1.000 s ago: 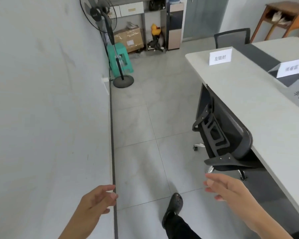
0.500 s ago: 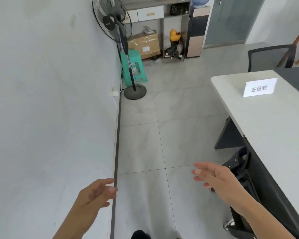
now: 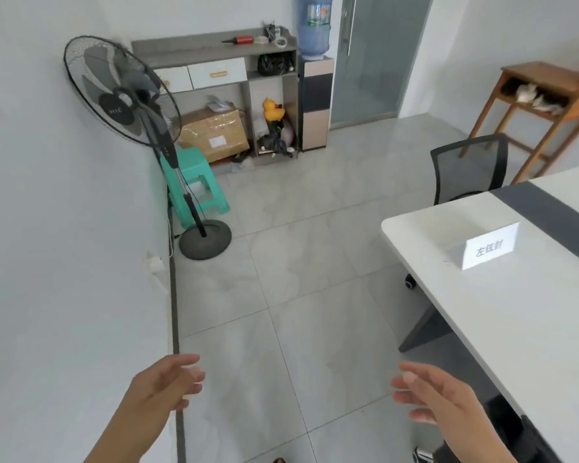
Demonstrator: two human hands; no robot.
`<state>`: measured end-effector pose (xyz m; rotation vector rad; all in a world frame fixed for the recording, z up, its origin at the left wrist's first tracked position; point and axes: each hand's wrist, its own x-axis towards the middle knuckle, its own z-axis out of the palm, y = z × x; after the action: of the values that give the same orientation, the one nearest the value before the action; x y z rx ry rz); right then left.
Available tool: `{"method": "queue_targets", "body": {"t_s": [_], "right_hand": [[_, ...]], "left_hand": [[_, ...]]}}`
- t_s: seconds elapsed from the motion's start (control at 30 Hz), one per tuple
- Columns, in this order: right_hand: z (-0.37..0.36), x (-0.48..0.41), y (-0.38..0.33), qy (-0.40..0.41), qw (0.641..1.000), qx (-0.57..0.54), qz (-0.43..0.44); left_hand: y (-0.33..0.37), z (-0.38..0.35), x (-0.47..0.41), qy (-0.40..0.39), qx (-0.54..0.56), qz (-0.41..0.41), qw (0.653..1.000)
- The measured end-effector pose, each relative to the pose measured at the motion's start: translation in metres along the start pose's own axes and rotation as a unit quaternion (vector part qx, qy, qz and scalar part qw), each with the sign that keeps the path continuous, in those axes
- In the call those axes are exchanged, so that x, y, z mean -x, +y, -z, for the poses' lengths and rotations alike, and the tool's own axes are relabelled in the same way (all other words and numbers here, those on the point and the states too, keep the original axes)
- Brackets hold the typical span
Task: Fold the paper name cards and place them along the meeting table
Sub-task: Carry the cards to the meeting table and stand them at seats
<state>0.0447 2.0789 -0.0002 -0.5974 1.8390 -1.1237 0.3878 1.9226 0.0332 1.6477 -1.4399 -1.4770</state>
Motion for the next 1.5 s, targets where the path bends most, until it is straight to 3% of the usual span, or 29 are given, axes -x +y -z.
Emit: {"method": "queue_targets", "body": {"t_s": [0.2,0.53,0.7,0.93,1.13,1.37,1.5], "right_hand": [[0.005,-0.081,-0.038,0.089,0.994,-0.056,-0.01],[0.054,-0.265,-0.108,0.145,0.984,-0.102,-0.02],[0.077,-0.34,-0.152,0.142,0.985,-0.101,-0.012],[0.107,-0.418,-0.165,0.23,0.964,-0.123,-0.057],[0.114,-0.46,-0.163,0.368,0.905,-0.179,-0.116],[0.111,-0.476,-0.138,0.575,0.776,-0.15,-0.212],[0.112,-0.478,-0.111,0.623,0.713,-0.087,-0.309]], "left_hand": [[0.094,-0.048,-0.134,-0.108,-0.036,-0.047,0.992],[0.2,-0.154,-0.304,-0.19,-0.099,-0.038,0.976],[0.25,-0.192,-0.38,-0.181,-0.102,-0.064,0.976],[0.303,-0.274,-0.497,-0.29,-0.162,-0.074,0.94],[0.381,-0.368,-0.596,-0.402,-0.196,-0.108,0.888],[0.449,-0.486,-0.633,-0.551,-0.271,-0.157,0.773],[0.454,-0.529,-0.623,-0.599,-0.308,-0.171,0.719]]}}
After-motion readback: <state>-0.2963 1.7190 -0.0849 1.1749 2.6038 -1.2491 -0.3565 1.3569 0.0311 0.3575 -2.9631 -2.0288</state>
